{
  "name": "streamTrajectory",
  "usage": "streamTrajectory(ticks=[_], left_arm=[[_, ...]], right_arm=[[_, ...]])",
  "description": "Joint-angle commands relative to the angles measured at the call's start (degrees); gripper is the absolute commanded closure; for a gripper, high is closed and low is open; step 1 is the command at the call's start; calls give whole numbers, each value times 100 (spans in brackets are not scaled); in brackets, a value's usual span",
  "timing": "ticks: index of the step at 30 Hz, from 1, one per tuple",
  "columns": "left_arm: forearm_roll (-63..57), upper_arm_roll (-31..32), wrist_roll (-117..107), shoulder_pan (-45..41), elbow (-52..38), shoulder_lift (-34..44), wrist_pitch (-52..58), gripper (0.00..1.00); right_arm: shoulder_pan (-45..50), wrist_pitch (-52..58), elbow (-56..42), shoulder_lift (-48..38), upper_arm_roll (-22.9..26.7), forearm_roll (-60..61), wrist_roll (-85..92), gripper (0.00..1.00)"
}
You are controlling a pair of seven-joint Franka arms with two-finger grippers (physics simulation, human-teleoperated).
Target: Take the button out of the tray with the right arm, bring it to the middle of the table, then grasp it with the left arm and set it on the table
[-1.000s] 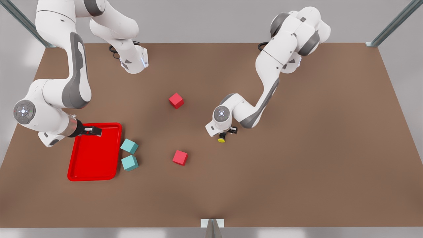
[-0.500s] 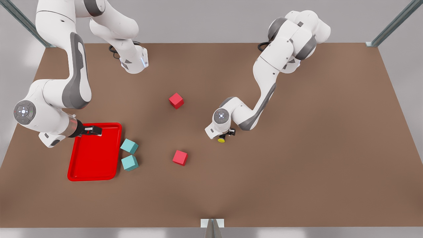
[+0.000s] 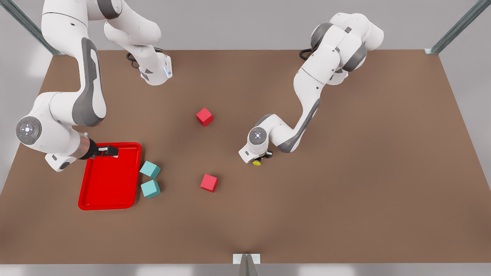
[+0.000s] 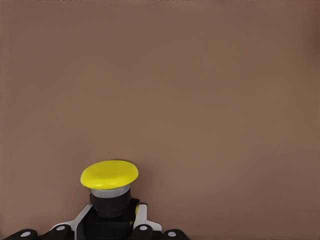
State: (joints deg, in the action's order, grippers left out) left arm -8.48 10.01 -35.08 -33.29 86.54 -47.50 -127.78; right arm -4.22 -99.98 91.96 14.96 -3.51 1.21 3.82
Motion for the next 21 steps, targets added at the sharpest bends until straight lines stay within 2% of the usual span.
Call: streamTrajectory(ticks=[1,6,8,10,15,18,21], left_arm=[[5,1,-183,24,-32,74,245,50],[31,18,-174,349,-181,435,912,50],[93,18,-428,559,-665,452,1493,50],[101,18,-903,894,-788,593,1546,50],[216,-8,-2415,1333,-1166,576,1476,50],[418,1,-4137,1448,-1491,593,1335,50],[400,-17,-5649,1474,-1447,576,220,50]], right_arm=[[0,5,-3,-1,0,11,92,0],[9,5,6,-1,0,2,92,0],[9,5,6,7,0,2,92,0],[9,5,6,7,0,2,92,0],[9,5,6,7,0,2,92,0],[9,14,6,7,0,2,92,0],[9,14,6,25,0,2,92,0]])
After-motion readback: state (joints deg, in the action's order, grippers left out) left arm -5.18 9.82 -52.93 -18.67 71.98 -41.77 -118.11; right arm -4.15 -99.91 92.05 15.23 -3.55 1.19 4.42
